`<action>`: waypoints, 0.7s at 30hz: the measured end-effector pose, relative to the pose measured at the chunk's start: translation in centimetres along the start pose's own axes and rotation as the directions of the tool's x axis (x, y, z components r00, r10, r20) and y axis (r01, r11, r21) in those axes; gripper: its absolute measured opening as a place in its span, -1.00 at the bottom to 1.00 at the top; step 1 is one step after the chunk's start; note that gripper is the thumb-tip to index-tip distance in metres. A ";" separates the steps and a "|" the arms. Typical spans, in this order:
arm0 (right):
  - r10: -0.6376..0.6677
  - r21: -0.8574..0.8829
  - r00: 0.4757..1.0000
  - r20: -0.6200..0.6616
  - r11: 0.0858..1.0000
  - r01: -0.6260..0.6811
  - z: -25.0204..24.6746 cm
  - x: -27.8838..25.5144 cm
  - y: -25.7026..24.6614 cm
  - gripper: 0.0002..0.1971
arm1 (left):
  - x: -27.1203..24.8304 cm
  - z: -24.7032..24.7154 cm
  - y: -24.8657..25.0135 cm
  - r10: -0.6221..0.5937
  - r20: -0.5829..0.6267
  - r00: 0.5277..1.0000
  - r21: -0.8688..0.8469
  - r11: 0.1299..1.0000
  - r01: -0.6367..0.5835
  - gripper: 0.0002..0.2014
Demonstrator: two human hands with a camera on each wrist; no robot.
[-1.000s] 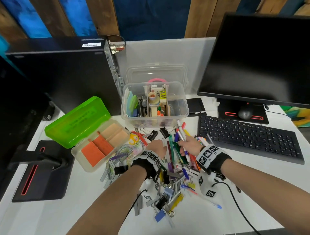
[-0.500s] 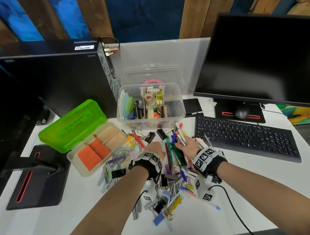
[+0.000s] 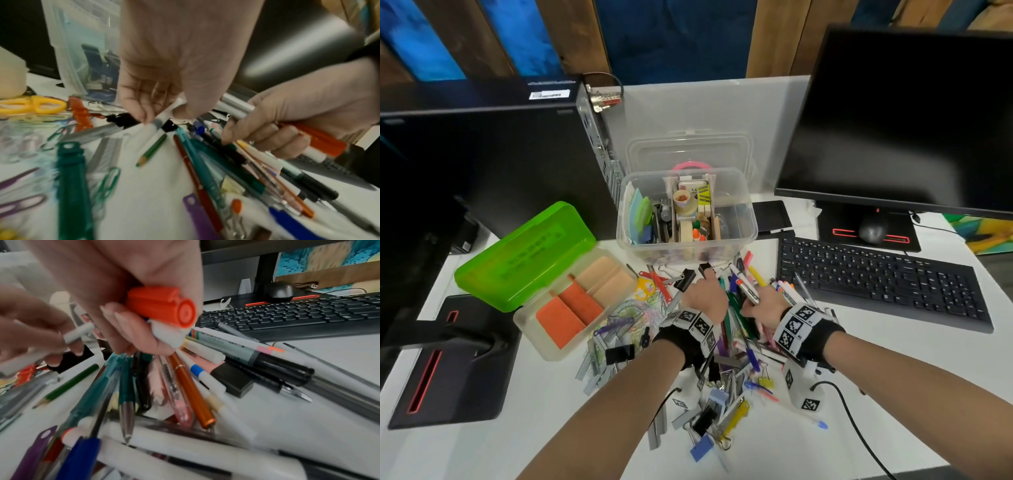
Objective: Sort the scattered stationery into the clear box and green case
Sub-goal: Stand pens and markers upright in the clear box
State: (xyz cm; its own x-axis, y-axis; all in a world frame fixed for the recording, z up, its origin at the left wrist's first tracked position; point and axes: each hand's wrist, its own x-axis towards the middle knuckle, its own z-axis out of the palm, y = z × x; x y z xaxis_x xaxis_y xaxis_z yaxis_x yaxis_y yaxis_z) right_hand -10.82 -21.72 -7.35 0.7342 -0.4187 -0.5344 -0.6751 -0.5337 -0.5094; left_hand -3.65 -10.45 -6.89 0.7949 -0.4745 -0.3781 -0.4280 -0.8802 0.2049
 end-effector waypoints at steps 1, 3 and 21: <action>0.008 -0.016 1.000 0.005 1.000 -0.008 0.1 -0.1 0.0 -0.88 | 0.3 0.2 0.4 -0.055 0.026 0.998 -0.042 0.998 0.056 -0.63; 0.009 -0.043 1.000 -0.004 0.999 -0.010 0.3 -0.2 -0.1 -0.84 | 1.0 1.1 0.9 -0.142 0.080 0.987 -0.095 0.984 0.149 -0.61; 0.035 -0.328 0.995 0.089 0.945 -0.004 2.6 0.2 -1.7 -0.83 | 1.3 2.4 -0.8 -0.032 0.098 0.995 -0.176 0.983 0.049 -0.75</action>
State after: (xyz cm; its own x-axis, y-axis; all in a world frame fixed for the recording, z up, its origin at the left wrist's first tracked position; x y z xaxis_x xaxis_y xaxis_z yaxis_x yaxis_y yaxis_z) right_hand -9.69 -18.94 -8.37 0.7007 -0.3706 -0.6096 -0.6173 -0.7434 -0.2577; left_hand -3.33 -10.32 -9.73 0.7620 -0.4440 -0.4714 -0.3064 -0.8885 0.3416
